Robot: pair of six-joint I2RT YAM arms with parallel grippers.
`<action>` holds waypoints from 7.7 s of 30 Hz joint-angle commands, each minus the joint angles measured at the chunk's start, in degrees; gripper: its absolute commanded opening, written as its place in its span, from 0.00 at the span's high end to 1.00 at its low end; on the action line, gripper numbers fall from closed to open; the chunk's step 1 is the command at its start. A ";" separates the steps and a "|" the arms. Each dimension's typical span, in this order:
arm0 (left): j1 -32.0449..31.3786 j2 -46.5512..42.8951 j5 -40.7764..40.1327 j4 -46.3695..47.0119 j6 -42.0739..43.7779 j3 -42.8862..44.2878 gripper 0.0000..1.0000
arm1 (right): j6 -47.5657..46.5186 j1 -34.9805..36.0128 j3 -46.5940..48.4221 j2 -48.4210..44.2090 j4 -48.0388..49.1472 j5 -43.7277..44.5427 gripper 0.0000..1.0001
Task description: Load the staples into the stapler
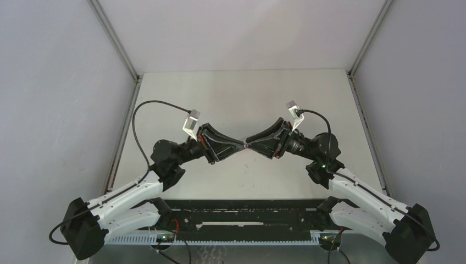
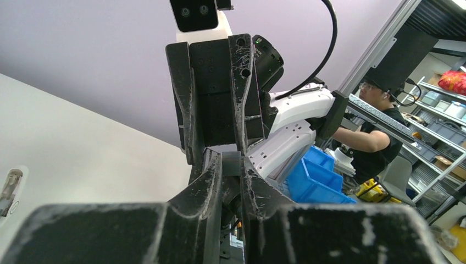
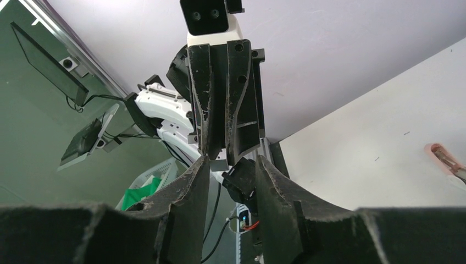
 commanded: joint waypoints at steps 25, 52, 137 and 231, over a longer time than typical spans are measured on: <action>0.26 -1.07 -0.22 2.51 -0.58 -1.07 0.85 | -1.25 2.17 4.03 0.92 2.96 0.26 0.78; 0.25 -1.86 -2.88 2.50 -0.39 -2.11 0.71 | -3.71 3.09 4.03 0.04 1.01 1.81 0.89; 21.41 24.61 -17.46 -55.07 33.23 12.05 0.96 | -36.92 4.23 5.85 6.21 -39.77 21.87 0.91; 23.83 1.99 -45.53 -39.20 32.83 -4.25 0.25 | -54.78 16.45 27.66 45.71 -49.24 36.65 0.95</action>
